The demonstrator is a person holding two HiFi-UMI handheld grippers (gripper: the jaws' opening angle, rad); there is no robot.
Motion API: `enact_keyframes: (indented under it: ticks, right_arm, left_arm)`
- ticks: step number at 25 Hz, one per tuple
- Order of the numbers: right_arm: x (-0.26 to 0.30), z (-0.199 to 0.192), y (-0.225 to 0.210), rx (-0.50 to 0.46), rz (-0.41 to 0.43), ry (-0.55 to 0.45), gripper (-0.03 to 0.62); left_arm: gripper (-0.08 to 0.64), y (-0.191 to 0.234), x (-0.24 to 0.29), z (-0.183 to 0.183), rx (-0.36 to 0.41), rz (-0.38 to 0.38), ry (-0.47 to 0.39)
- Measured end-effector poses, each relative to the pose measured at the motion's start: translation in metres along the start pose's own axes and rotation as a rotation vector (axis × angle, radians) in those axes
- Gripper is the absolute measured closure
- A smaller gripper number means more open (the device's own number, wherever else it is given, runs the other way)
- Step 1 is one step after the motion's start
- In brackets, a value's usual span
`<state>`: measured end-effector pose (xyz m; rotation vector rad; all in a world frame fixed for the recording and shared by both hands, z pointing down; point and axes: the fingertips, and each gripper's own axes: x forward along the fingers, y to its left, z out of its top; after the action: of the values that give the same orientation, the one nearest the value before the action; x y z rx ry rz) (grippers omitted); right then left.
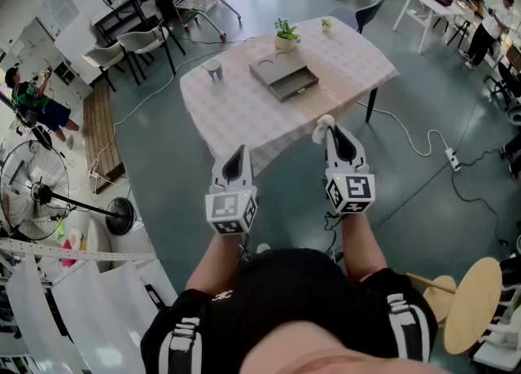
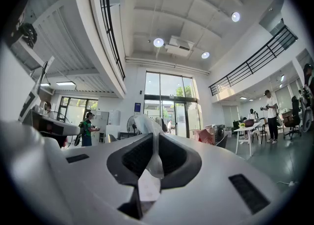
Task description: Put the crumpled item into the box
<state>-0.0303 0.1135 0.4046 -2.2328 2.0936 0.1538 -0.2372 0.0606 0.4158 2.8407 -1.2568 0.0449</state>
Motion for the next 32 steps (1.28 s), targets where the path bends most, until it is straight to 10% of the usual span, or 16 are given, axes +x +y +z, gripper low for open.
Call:
enact_keyframes:
  ticks: [32]
  right_arm:
    - [0.026,-0.024,-0.093,0.010,0.012,0.000,0.554]
  left_arm:
    - [0.569,-0.059,0.100,-0.015,-0.005,-0.008,-0.019]
